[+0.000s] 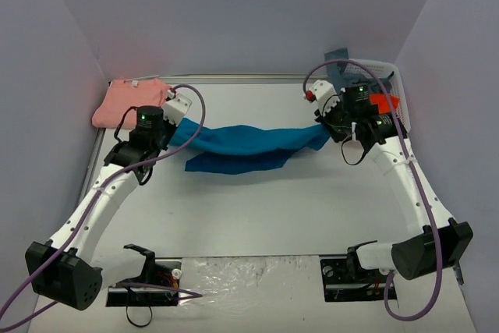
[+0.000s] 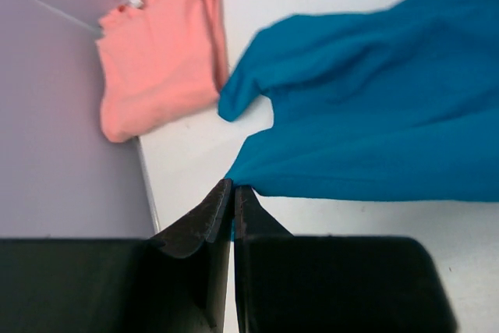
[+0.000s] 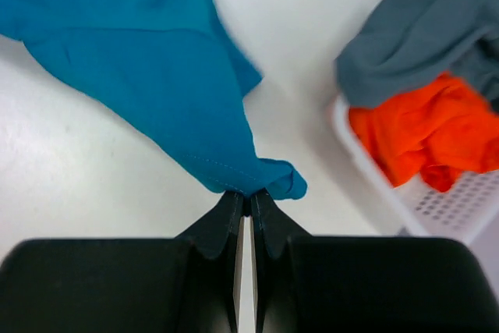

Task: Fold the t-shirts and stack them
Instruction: Flatten out the tshirt

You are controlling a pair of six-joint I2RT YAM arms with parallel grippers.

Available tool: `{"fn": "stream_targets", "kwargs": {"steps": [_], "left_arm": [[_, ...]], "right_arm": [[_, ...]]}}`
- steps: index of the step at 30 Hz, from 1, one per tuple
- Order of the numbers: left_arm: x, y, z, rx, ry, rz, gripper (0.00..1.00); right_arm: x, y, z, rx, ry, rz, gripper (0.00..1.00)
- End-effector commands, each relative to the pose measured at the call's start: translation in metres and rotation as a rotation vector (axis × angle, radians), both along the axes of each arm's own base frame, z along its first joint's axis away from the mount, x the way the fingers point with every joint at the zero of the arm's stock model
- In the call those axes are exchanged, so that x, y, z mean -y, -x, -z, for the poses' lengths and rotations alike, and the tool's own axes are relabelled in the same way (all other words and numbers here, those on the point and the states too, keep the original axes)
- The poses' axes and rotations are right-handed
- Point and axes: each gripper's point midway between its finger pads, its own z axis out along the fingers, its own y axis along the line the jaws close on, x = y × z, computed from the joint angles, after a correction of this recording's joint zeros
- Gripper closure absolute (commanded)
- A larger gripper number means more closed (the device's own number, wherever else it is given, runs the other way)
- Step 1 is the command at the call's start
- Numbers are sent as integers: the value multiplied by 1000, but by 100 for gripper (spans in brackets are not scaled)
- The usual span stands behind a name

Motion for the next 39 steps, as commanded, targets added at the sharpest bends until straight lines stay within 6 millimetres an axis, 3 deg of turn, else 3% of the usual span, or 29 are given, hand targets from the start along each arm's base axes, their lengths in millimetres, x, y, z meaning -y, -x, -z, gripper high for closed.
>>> {"fn": "stream_targets", "kwargs": {"steps": [1,3,4,6,7,9,12,21,30,35,39], "left_arm": [[-16,-12,-50,146,37,-125,98],[-16,-20,-67,187,49,-142,98],[-16,-22,-72,202,51,-145,98],[-17,-28,-90,240,56,-158,98],[-17,-29,-95,250,57,-163,98],[-19,-32,-109,269,54,-176,98],[-23,-29,-122,280,50,-196,98],[-29,8,-169,384,138,-188,98],[-30,47,-201,426,172,-119,98],[-31,48,-212,440,175,-115,98],[-26,45,-218,444,185,-93,98]], "right_arm": [[1,-22,-37,115,-53,84,100],[4,-41,-35,117,-39,124,100],[3,-52,-49,155,-45,131,100],[5,-70,-49,166,-32,162,100],[4,-77,-63,199,-39,167,100],[5,-86,-72,219,-43,187,100],[6,-87,-101,285,-73,203,100],[23,-43,-162,459,-140,257,100],[46,34,-223,638,-205,278,100],[58,51,-246,707,-210,316,100],[59,45,-256,723,-206,324,100]]}}
